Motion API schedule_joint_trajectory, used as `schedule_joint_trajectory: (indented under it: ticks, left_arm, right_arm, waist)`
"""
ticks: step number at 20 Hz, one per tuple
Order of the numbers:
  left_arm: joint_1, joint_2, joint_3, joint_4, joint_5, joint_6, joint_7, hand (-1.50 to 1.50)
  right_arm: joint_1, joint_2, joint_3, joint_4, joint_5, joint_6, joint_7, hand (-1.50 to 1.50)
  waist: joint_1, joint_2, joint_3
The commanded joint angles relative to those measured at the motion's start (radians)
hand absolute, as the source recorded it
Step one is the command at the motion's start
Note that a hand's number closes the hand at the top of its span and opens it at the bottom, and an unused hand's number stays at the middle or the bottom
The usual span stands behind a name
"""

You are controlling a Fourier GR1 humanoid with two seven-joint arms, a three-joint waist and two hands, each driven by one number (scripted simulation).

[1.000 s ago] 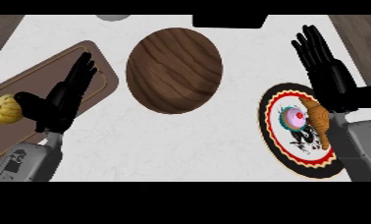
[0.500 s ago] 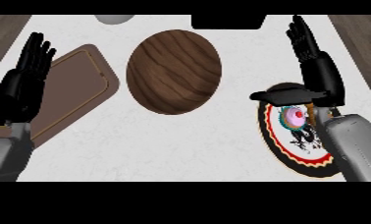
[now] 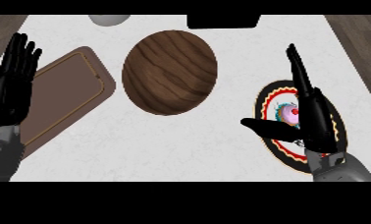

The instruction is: Pick the cupcake from the plate and place it in the bowl

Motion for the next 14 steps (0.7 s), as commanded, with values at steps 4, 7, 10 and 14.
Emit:
schedule_joint_trajectory:
  ticks: [4, 7, 10, 14]
  left_arm:
    - [0.014, -0.002, 0.016, 0.009, -0.004, -0.004, -0.009, 0.0]
    - [0.002, -0.005, 0.012, 0.011, -0.01, 0.001, 0.001, 0.0]
    - [0.014, 0.006, 0.023, -0.014, 0.0, -0.01, 0.004, 0.0]
    - [-0.023, -0.001, 0.015, -0.014, 0.005, -0.019, 0.032, 0.0]
  right_arm:
    - [0.024, -0.233, -0.026, -0.268, 0.184, 0.152, 0.475, -1.5]
    - [0.042, -0.344, -0.037, -0.337, 0.136, 0.321, 0.619, -1.5]
    - [0.05, -0.426, -0.016, -0.446, 0.063, 0.483, 0.76, -1.5]
    - [-0.009, -0.479, -0.027, -0.557, -0.089, 0.658, 0.951, -1.5]
  waist:
    - [-0.019, -0.003, -0.002]
    - [-0.024, -0.001, -0.003]
    - [-0.013, -0.003, -0.003]
    - [0.011, 0.008, 0.0]
